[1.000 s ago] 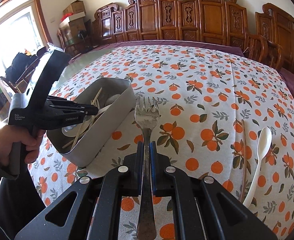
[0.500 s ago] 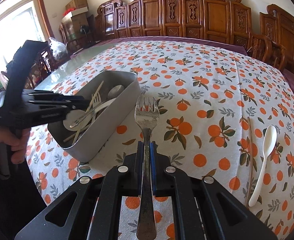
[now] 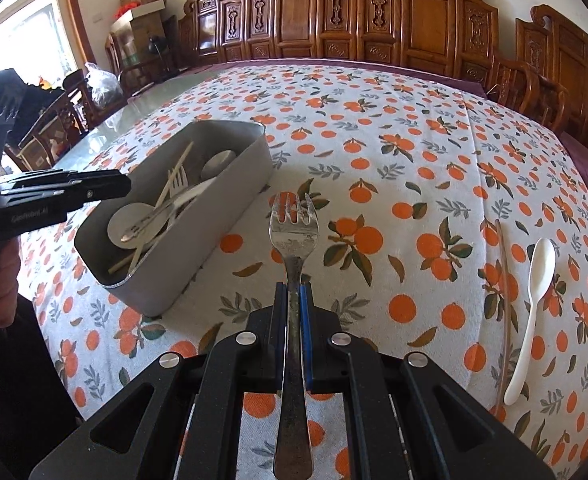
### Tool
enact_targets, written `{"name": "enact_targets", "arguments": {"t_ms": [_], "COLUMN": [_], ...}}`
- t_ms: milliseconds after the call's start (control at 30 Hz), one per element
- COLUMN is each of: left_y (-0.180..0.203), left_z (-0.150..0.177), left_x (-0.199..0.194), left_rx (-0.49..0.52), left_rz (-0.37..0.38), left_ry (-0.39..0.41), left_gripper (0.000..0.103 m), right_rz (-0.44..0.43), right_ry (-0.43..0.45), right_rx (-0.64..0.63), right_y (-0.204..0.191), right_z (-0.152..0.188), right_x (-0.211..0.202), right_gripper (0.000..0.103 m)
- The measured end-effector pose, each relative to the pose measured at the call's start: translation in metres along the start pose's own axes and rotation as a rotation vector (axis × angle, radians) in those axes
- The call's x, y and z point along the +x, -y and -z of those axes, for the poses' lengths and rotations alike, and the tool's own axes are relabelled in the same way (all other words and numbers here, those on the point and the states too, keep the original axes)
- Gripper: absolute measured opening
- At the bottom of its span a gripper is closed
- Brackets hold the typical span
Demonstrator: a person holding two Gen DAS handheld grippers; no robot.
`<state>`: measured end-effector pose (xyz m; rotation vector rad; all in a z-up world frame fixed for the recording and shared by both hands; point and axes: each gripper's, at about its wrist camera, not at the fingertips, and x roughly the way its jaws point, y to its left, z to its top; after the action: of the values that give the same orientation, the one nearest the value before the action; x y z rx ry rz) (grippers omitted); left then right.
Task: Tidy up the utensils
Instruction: 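Carry the metal spoon into the tray and open the left tool, then lower the metal fork into the tray and open the right tool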
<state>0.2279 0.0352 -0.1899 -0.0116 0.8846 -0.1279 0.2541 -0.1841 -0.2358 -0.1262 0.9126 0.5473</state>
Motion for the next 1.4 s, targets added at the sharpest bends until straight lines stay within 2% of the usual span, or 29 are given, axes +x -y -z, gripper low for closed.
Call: {"name": "enact_targets", "arguments": {"t_ms": [233, 567, 867, 1200, 1400], "left_y": [-0.008, -0.041, -0.065, -0.068, -0.065], "left_z": [0.002, -0.001, -0.003, -0.003, -0.004], "left_x": [-0.013, -0.024, -0.031, -0.029, -0.028], "left_rx": [0.005, -0.038, -0.062, -0.069, -0.065], "left_rz": [0.029, -0.007, -0.069, -0.064, -0.060], "left_ry": [0.025, 0.054, 0.074, 0.069, 0.071], "left_gripper": [0.020, 0.022, 0.023, 0.023, 0.023], "right_rz": [-0.008, -0.102, -0.129, -0.032, -0.026], "right_ry": [0.044, 0.076, 0.052, -0.039, -0.056], "right_rx": [-0.016, 0.001, 0.034, 0.021, 0.020], "right_y": [-0.022, -0.073, -0.102, -0.108, -0.107], "right_z": [-0.019, -0.065, -0.102, -0.095, -0.089], "right_x": [-0.007, 0.006, 0.040, 0.090, 0.097], "right_gripper": [0.008, 0.008, 0.008, 0.008, 0.008]}}
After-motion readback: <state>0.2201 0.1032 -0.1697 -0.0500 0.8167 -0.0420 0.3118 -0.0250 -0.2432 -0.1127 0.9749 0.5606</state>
